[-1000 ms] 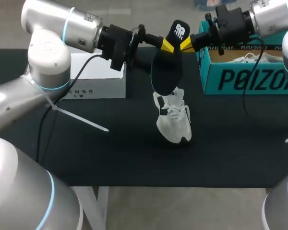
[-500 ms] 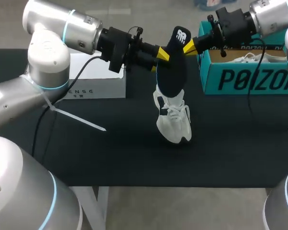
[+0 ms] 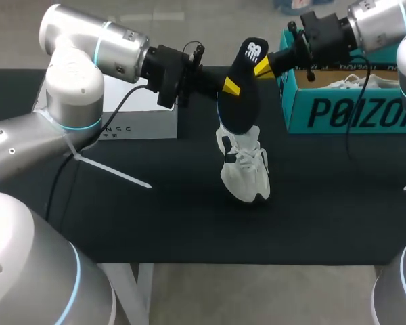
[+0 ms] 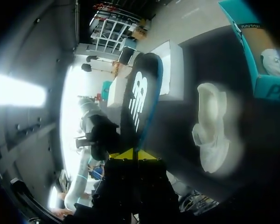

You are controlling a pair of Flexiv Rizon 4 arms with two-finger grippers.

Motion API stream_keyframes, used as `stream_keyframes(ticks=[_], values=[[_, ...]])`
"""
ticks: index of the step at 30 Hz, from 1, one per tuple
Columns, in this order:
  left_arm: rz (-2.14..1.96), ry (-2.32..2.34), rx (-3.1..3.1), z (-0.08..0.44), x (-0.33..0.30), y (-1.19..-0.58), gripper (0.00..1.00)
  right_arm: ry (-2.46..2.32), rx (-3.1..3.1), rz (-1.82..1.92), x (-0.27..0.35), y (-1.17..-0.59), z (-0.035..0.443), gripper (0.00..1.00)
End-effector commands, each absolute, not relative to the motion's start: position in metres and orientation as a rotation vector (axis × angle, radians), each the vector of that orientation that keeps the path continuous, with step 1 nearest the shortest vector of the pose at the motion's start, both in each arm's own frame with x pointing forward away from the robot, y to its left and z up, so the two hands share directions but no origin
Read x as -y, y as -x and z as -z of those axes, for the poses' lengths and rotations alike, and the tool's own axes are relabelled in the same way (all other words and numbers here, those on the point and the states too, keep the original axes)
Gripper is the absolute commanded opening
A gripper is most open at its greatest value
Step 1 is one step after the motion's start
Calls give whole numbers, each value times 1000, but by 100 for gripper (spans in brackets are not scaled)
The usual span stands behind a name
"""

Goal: Take the shoe out of the shoebox, open the shoe tongue, remove and reinsert the insole, then place the shoe into the shoebox

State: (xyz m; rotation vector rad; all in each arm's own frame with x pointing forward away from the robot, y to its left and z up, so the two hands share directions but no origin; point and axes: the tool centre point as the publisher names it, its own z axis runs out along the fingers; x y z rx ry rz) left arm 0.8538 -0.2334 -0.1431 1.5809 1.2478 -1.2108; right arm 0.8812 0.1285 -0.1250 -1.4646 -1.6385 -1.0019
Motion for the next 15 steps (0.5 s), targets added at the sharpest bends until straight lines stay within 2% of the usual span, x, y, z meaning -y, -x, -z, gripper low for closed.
stream_keyframes(ticks=[1,6,15], values=[[1207,-1578,-1244,142,234,-853,0,1525,1626,1018,-128,-879,127,100],[1190,-1580,-1258,145,232,-851,0,1764,1862,903,-108,-881,128,100],[1197,-1539,-1238,152,228,-854,0,1914,2171,712,-99,-877,114,100]])
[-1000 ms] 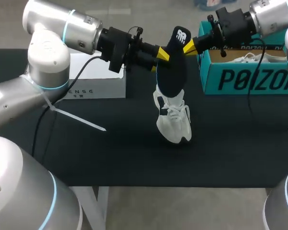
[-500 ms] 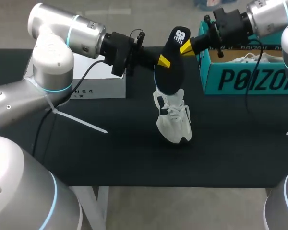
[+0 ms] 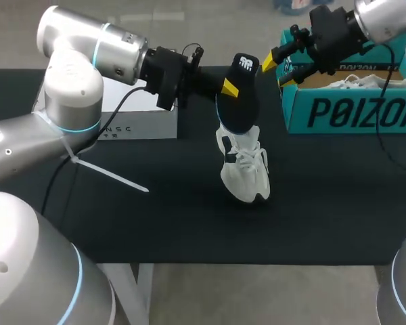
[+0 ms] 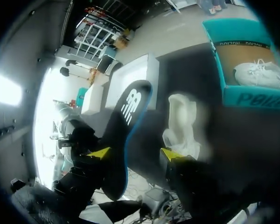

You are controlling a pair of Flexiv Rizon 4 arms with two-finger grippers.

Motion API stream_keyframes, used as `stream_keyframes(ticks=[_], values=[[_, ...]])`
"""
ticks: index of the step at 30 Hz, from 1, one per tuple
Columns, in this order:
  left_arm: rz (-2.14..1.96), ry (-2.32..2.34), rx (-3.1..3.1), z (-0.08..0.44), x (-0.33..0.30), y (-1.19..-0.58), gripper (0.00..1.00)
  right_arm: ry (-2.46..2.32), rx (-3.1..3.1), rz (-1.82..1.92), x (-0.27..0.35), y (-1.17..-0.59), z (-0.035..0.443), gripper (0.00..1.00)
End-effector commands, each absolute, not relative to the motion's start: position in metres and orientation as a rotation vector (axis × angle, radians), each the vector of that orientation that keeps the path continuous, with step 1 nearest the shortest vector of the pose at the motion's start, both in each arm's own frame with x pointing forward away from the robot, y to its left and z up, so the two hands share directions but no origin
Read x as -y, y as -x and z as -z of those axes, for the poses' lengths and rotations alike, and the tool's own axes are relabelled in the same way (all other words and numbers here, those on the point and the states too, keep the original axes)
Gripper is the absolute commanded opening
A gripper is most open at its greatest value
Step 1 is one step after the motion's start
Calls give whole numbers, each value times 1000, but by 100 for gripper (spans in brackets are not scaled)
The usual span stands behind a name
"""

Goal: Take the shoe out of the shoebox, open the shoe tongue, remove and reinsert the insole, then place the shoe into the shoebox

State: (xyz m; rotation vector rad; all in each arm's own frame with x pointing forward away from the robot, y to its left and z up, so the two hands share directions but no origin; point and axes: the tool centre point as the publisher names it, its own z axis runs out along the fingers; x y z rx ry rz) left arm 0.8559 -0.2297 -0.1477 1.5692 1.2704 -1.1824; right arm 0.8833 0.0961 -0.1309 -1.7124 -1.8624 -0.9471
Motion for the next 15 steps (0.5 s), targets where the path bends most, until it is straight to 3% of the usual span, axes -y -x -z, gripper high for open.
stream_keyframes(ticks=[1,15], values=[[1206,-1526,-1228,152,227,-855,0,1907,2232,690,-101,-876,110,100],[1106,-1505,-1281,152,229,-851,0,1927,2359,623,-104,-874,104,100]])
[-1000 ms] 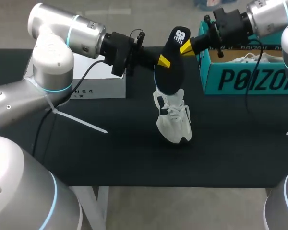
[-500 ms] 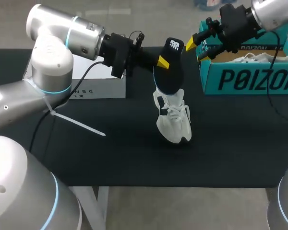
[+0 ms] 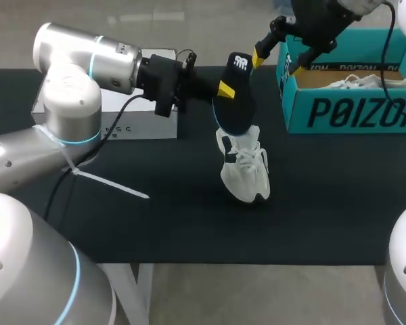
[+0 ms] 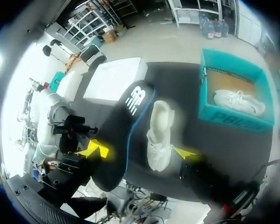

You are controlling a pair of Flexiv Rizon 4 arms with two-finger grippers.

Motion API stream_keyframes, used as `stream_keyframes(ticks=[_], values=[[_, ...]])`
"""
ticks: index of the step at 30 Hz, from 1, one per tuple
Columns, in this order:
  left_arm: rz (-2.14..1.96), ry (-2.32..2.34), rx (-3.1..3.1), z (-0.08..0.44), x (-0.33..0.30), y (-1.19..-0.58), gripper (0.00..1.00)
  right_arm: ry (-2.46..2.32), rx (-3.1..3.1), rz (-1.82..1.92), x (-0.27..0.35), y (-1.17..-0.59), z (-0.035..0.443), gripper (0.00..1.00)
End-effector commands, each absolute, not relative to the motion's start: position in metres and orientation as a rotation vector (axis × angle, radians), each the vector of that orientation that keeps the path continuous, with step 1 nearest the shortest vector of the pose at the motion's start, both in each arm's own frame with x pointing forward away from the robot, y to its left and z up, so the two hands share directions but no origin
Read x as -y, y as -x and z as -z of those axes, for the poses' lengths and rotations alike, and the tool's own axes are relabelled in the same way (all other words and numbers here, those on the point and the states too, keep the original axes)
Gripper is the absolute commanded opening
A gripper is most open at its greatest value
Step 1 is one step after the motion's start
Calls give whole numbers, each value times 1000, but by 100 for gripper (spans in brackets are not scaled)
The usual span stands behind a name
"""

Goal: Take the shoe out of the shoebox, open the shoe tongue, remove and reinsert the insole, then place the shoe into the shoebox

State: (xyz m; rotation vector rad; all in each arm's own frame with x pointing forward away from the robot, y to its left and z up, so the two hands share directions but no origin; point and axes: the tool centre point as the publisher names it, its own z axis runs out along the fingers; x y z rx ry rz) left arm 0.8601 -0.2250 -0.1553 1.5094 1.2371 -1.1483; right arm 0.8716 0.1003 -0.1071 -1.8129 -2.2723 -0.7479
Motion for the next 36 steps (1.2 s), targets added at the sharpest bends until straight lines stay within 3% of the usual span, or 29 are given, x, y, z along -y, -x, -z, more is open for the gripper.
stream_keyframes(ticks=[1,6,11,19,30,36], values=[[1093,-1488,-1302,152,230,-850,0,1927,2359,623,-104,-874,104,100],[1030,-1509,-1299,151,231,-848,0,1927,2359,623,-104,-874,104,100],[1015,-1506,-1271,150,233,-845,0,2065,2305,283,-115,-871,95,100],[1071,-1472,-1207,151,231,-844,0,2115,2354,314,-136,-871,73,100],[1097,-1475,-1219,144,224,-843,0,2103,2303,551,-133,-872,72,100],[1138,-1381,-1244,138,211,-836,0,2110,2310,475,-126,-873,77,100]])
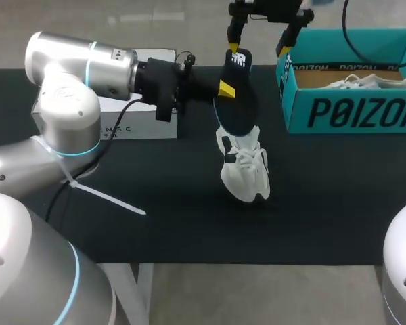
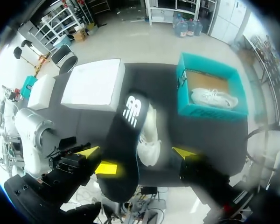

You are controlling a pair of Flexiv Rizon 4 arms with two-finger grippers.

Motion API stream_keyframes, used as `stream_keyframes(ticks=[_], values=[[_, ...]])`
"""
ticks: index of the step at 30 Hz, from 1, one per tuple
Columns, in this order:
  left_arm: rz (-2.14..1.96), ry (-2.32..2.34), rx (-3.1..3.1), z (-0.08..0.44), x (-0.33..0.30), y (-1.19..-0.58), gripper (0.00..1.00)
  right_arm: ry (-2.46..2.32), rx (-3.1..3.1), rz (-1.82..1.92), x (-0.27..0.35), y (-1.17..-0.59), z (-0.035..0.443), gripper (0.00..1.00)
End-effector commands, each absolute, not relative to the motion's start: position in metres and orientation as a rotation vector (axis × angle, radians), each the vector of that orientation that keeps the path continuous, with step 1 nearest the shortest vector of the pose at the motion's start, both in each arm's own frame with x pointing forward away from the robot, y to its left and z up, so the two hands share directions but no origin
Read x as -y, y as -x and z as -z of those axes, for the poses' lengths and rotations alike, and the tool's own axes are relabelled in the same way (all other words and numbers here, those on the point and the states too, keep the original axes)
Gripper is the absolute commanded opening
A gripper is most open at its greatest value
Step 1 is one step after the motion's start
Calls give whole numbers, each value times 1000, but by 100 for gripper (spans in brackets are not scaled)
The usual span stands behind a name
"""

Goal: Take the shoe out of the shoebox, open the shoe tongue, remove and reinsert the insole, then place the shoe into the shoebox

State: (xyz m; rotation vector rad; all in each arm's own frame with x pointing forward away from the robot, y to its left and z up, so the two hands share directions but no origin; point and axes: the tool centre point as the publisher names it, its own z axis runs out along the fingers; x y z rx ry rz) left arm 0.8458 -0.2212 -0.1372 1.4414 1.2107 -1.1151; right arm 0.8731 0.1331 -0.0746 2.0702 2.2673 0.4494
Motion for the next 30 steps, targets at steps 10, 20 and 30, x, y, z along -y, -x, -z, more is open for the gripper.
stream_keyframes(ticks=[10,20,30], values=[[1262,-1213,-1443,131,205,-840,0,-2091,-2234,-627,-115,-874,77,100],[1458,-973,-1794,125,203,-860,0,-2077,-2265,-618,-116,-874,80,100],[1458,-973,-1794,125,203,-860,0,-2085,-2246,-654,-110,-875,76,100]])
